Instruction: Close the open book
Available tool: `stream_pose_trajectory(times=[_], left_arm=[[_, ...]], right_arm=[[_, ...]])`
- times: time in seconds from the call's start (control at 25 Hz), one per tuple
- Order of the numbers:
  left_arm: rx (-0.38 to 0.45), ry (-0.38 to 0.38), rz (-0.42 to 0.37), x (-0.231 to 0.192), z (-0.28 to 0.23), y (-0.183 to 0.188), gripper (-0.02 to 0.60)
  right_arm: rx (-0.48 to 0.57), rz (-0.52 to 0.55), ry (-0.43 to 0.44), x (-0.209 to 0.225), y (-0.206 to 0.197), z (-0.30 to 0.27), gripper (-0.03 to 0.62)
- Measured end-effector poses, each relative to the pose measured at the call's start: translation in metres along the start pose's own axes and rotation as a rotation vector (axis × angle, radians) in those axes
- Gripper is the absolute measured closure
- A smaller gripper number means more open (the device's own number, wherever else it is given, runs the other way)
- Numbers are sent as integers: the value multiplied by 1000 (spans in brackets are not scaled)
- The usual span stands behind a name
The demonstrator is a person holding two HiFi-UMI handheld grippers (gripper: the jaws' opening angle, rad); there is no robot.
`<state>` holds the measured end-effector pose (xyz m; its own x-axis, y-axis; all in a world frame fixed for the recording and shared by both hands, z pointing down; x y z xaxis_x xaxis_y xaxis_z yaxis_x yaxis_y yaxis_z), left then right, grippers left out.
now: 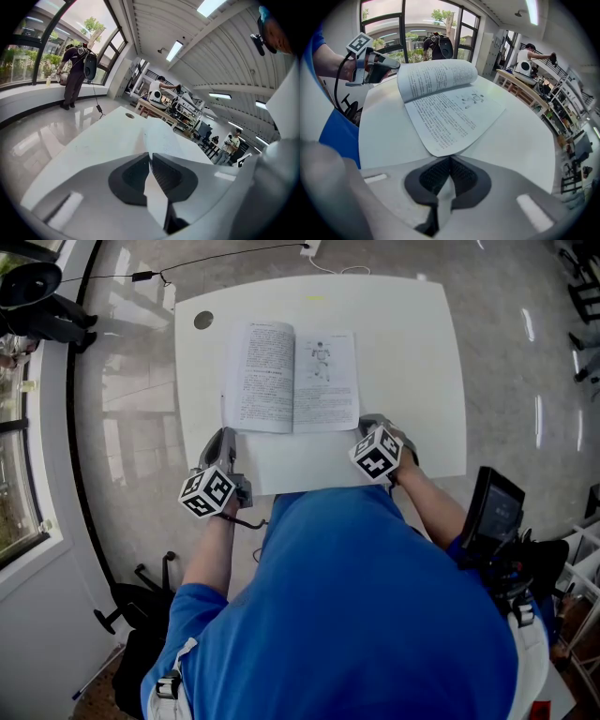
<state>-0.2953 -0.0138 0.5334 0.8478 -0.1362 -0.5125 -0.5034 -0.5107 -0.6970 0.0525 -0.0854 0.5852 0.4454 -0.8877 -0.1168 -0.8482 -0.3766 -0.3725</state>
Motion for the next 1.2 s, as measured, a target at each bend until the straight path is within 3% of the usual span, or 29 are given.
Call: stream_pose_trajectory(times=[0.44, 0.8, 1.2], left_arm=[[-40, 55, -1, -16, -8, -12, 552], [-130, 65, -25, -22, -14, -31, 552], [-168, 91, -99, -26, -14, -32, 525]], right_arm=[[-8, -11, -29, 8, -6, -2, 591], [-18, -25, -42, 14, -8, -2, 591], [-23, -14, -58, 19, -10, -2, 591]])
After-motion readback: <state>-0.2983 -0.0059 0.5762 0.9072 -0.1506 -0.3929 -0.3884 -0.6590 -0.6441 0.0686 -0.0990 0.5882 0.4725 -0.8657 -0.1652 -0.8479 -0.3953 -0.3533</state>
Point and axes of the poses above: the fingertips, and each gripper's own axes: z backward along the fingers, x to its right, y out of its top, the point moved 8 cm from there along z, backward along the fingers, and after that the axes turned 5 degrees about z, right-handed, at the moved point
